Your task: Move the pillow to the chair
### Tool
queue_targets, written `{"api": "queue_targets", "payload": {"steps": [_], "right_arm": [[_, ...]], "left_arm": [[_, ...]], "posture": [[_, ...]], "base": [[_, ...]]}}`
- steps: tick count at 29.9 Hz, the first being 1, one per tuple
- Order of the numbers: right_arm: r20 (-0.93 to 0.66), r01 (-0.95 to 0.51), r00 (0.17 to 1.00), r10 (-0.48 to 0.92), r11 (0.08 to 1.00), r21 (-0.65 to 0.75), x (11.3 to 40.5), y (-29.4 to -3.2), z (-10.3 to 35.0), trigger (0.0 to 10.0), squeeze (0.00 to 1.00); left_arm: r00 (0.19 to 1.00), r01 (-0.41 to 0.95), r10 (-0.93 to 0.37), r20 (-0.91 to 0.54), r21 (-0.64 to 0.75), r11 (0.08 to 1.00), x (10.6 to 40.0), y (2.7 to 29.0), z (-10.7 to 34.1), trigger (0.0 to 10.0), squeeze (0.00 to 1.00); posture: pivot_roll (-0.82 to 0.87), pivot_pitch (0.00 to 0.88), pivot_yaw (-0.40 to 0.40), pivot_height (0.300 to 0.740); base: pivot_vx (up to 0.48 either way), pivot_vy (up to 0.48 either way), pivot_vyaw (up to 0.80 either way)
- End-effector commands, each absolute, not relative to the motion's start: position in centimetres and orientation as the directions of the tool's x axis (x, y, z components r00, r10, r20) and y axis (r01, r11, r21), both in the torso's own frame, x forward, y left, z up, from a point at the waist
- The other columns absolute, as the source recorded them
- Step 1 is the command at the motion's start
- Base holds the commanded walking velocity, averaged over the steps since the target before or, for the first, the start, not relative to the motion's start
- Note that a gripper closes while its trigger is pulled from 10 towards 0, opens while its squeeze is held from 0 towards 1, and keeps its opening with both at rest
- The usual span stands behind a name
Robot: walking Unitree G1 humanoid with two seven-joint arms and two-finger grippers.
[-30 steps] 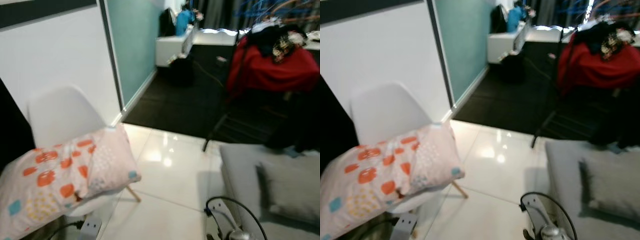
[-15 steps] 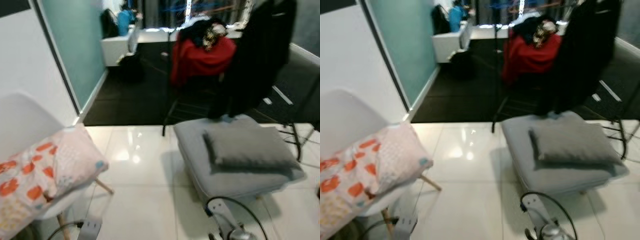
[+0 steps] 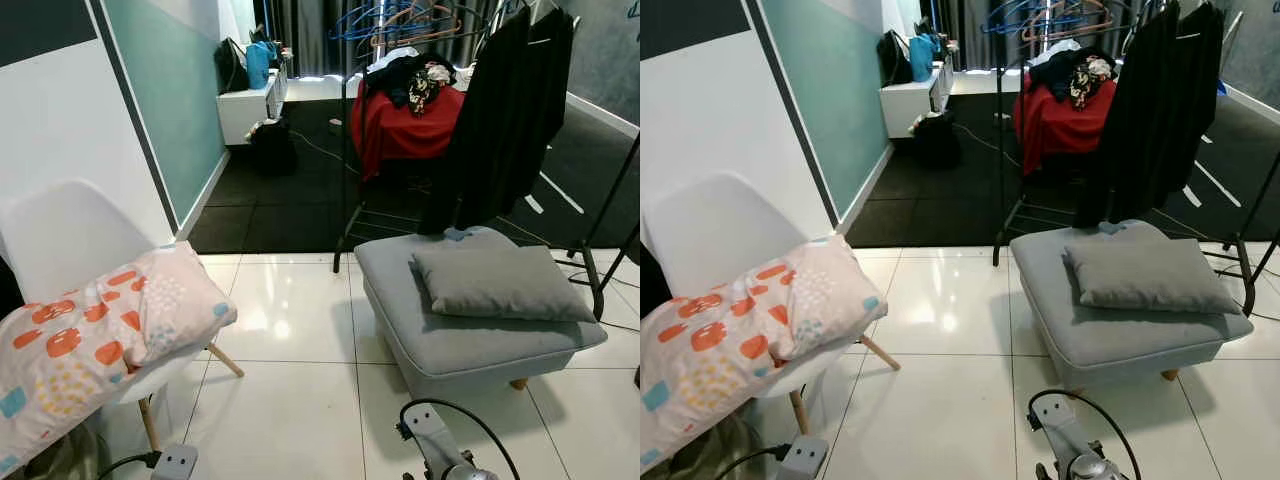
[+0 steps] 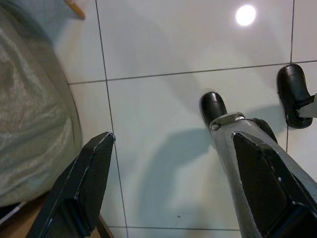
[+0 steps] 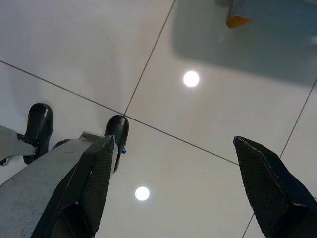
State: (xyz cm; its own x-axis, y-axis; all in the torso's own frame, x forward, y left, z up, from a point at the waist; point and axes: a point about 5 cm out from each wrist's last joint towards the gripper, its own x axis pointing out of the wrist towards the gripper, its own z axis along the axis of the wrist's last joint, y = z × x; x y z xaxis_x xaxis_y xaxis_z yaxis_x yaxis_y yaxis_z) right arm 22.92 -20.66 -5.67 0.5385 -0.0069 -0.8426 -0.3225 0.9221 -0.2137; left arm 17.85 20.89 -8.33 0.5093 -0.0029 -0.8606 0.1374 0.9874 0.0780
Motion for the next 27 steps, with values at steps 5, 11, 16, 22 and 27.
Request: {"api": "queue_targets", "payload": {"steps": [5, 11, 16, 22, 27], "right_arm": [[-0.837, -0.314, 0.547, -0.003, 0.926, -0.209, 23.05, -20.51, -5.62, 10.0, 0.00], [-0.838, -0.316, 0.546, -0.004, 0.925, -0.210, 23.06, -20.55, -5.60, 10.0, 0.00], [-0.843, -0.325, 0.537, -0.003, 0.922, -0.211, 23.11, -20.55, -5.58, 10.0, 0.00], [-0.842, -0.326, 0.539, -0.006, 0.921, -0.215, 23.18, -20.52, -5.54, 10.0, 0.00], [-0.841, -0.319, 0.542, -0.011, 0.922, -0.218, 23.23, -20.53, -5.51, 10.0, 0.00]], "left_arm": [[0.526, 0.167, -0.008, -0.850, 0.094, 0.982, 18.14, 21.04, -8.13, 10.0, 0.00], [0.528, 0.171, -0.008, -0.849, 0.096, 0.981, 18.18, 21.02, -8.11, 10.0, 0.00], [0.533, 0.180, -0.005, -0.846, 0.108, 0.978, 18.31, 21.08, -8.03, 10.0, 0.00], [0.549, 0.180, 0.014, -0.836, 0.135, 0.974, 18.50, 21.22, -7.91, 10.0, 0.00], [0.561, 0.180, 0.025, -0.827, 0.151, 0.972, 18.64, 21.30, -7.81, 10.0, 0.00]], "posture": [[-0.21, 0.008, 0.044, 0.731], [-0.21, 0.014, 0.044, 0.731], [-0.21, 0.023, 0.043, 0.731], [-0.21, 0.028, 0.044, 0.731], [-0.21, 0.028, 0.045, 0.731]], "base": [[0.000, 0.000, 0.00], [0.000, 0.000, 0.00], [0.000, 0.000, -0.60], [0.000, 0.000, -0.73], [0.000, 0.000, -0.73]]}}
